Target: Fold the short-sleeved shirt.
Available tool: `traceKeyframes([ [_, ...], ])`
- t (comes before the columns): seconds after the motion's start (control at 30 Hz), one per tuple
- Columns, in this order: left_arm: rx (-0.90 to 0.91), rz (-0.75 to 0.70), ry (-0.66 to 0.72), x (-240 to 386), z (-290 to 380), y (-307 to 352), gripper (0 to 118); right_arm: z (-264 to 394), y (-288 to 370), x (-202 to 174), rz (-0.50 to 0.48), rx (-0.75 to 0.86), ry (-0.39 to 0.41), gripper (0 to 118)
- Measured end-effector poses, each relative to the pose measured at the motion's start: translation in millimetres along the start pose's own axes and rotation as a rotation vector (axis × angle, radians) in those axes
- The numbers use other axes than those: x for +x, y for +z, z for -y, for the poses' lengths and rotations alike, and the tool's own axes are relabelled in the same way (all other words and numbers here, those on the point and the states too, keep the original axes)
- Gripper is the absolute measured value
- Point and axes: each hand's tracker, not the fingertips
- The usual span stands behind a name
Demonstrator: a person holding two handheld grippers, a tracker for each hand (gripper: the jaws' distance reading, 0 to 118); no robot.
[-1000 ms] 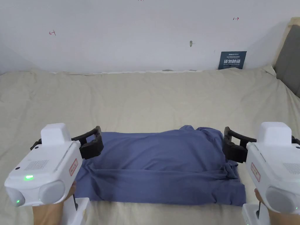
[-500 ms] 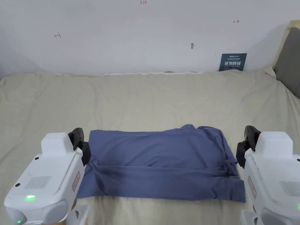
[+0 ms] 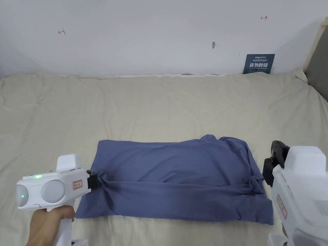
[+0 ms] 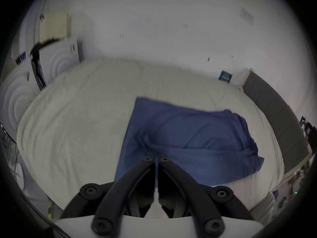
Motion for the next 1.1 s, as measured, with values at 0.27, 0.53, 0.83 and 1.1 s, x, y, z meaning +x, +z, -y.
traceKeyframes([
  [0.27,-0.165,-0.079,0.034,-35.8,31.8,-59.2,111,16.5,-22.8,-1.0,-0.002,-0.079,0.008,2],
  [0.53,-0.251,-0.155,0.016,-43.9,61.0,-92.1,37,32.7,-39.6,1.0,0.002,-0.152,0.007,2],
  [0.83,-0.145,-0.098,0.034,-37.1,48.7,-64.4,6,87.6,-101.1,32.3,-0.004,-0.525,-0.106,64],
  [1.1,-0.097,-0.064,0.048,-38.2,32.1,-45.3,6,169.2,-151.6,44.2,0.039,-0.817,-0.124,93],
])
